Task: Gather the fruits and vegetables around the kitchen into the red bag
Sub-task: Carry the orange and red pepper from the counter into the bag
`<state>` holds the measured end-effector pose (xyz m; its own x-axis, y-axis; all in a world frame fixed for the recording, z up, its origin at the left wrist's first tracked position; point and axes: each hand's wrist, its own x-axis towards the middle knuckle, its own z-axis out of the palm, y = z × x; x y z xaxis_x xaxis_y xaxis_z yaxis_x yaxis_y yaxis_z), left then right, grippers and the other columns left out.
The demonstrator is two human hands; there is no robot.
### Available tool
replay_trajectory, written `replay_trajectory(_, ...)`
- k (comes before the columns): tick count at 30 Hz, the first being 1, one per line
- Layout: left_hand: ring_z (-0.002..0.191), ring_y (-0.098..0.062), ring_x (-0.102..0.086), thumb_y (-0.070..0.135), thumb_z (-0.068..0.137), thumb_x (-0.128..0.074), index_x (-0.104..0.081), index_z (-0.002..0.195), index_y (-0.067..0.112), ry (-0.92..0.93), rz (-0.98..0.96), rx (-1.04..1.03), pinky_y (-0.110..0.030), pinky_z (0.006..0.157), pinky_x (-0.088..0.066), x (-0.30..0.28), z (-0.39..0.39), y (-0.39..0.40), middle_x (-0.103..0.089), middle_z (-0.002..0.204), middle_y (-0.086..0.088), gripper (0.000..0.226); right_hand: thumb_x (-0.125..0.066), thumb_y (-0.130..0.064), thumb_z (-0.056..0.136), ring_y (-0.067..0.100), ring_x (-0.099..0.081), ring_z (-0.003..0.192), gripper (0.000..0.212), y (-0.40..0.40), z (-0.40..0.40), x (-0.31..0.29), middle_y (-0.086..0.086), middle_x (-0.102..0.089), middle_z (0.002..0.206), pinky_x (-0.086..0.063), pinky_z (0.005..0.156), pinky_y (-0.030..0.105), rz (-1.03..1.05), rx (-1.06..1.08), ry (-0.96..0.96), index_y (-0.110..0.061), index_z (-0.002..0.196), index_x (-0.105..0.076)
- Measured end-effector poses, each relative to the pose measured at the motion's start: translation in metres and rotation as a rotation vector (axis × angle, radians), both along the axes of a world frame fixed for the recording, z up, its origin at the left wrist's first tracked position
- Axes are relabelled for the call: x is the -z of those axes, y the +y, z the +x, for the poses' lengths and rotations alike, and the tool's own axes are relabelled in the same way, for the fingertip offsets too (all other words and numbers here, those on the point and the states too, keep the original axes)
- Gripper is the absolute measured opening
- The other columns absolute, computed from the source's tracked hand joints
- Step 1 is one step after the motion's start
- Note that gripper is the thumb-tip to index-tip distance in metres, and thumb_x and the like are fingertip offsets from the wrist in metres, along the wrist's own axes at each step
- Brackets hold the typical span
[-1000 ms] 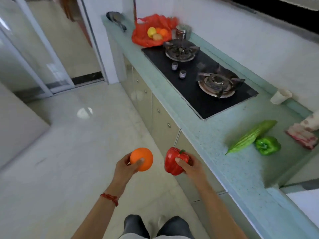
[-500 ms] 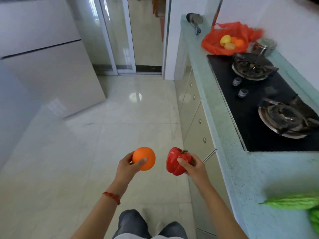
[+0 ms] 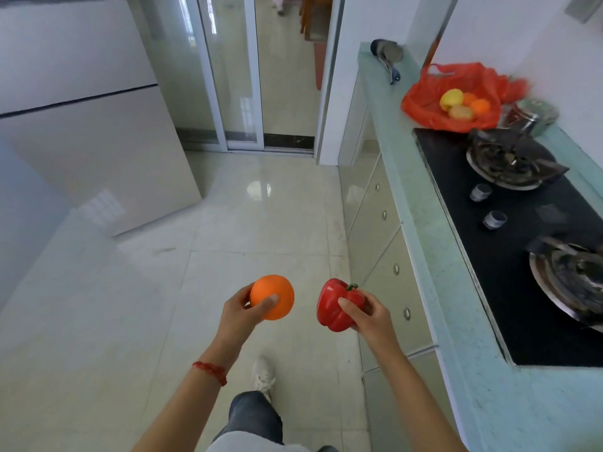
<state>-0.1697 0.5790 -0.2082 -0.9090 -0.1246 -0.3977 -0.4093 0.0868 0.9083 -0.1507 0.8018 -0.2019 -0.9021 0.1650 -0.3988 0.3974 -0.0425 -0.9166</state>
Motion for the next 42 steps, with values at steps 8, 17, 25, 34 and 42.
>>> replay_trajectory(8,0.103,-0.026,-0.056,0.031,0.073,-0.074,-0.050,0.125,0.012,-0.010,0.039,0.026,-0.033,0.078,-0.051,-0.014,-0.142,-0.045,-0.055,0.114,-0.006,0.060,-0.071,-0.014,0.077,0.022,-0.061,0.098,0.027,-0.033,-0.136,-0.006,0.002,-0.062,0.101,-0.054,0.085,0.038,-0.013,0.061,-0.005,-0.023,0.100,-0.060)
replay_trajectory(17,0.100,-0.024,-0.055,0.021,0.079,-0.070,-0.050,0.125,0.012,-0.029,0.012,0.078,-0.024,0.069,-0.049,-0.010,-0.269,-0.043,-0.055,0.115,-0.007,0.051,-0.071,-0.020,0.077,0.025,-0.057,0.105,0.050,-0.035,-0.261,-0.001,0.007,-0.059,0.113,-0.052,0.091,0.044,0.020,0.043,-0.015,-0.011,0.123,-0.053)
replay_trajectory(25,0.103,-0.026,-0.055,0.022,0.079,-0.068,-0.049,0.126,0.011,-0.012,-0.007,0.041,-0.030,0.075,-0.049,-0.007,-0.400,-0.016,-0.054,0.116,-0.007,0.052,-0.071,-0.018,0.077,0.027,-0.058,0.106,0.046,-0.012,-0.403,0.003,0.002,-0.060,0.107,-0.053,0.090,0.044,-0.014,0.026,0.014,-0.012,0.119,-0.055)
replay_trajectory(34,0.099,-0.023,-0.054,0.021,0.080,-0.067,-0.050,0.125,0.012,0.014,-0.018,0.039,-0.020,0.065,-0.048,-0.024,-0.539,0.019,-0.054,0.115,-0.006,0.048,-0.076,-0.019,0.074,0.028,-0.060,0.104,0.044,0.017,-0.548,-0.013,0.006,-0.062,0.105,-0.053,0.090,0.043,0.004,-0.027,0.021,-0.013,0.112,-0.057)
replay_trajectory(42,0.103,-0.027,-0.056,0.023,0.078,-0.070,-0.050,0.125,0.012,-0.003,-0.015,0.070,-0.033,0.078,-0.050,-0.016,-0.652,0.020,-0.055,0.119,-0.009,0.052,-0.074,-0.019,0.075,0.024,-0.060,0.102,0.036,0.017,-0.647,-0.005,0.001,-0.062,0.102,-0.053,0.091,0.044,-0.005,0.007,0.006,-0.020,0.107,-0.057)
